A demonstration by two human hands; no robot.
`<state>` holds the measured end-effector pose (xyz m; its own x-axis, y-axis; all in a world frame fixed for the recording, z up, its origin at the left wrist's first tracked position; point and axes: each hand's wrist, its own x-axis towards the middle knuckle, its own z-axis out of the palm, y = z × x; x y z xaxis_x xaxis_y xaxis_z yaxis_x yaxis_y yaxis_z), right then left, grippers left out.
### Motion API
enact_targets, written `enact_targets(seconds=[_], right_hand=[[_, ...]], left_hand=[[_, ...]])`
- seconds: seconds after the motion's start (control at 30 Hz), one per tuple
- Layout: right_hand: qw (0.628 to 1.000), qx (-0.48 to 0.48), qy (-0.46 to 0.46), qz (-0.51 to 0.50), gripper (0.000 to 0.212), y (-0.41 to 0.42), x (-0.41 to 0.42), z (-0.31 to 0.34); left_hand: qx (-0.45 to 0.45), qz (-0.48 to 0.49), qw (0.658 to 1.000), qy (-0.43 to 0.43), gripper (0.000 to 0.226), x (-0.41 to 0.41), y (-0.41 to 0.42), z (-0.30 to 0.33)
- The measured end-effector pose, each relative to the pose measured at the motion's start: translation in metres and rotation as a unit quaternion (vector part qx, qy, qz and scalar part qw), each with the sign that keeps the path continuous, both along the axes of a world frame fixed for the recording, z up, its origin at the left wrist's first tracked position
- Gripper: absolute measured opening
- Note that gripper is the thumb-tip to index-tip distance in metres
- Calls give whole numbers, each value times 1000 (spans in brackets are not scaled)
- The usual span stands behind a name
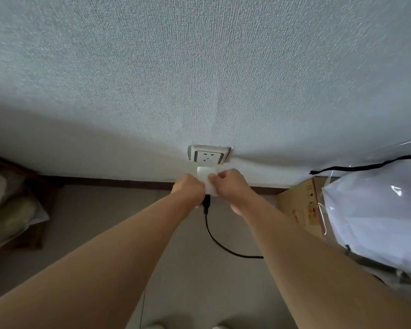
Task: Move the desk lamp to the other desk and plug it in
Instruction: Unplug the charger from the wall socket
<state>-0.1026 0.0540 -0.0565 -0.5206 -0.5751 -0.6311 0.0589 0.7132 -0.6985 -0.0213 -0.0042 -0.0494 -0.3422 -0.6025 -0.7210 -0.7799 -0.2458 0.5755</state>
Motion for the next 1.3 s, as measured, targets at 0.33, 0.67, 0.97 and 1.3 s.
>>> enact_targets(seconds=[0.33,0.67,0.97,1.3], right_hand=[[997,-59,53,-1,23,19,13,79],[992,-104,42,50,28,44,4,228],[986,-148,62,54,34,62,18,357],[978,-136,-33,152,49,119,67,441]], left_hand=[[129,58,984,111,40,19,22,80],[164,146,953,209,31,27,40,219],[126,164,941,268,19,40,58,352],[58,144,928,339,23,81,74,468]])
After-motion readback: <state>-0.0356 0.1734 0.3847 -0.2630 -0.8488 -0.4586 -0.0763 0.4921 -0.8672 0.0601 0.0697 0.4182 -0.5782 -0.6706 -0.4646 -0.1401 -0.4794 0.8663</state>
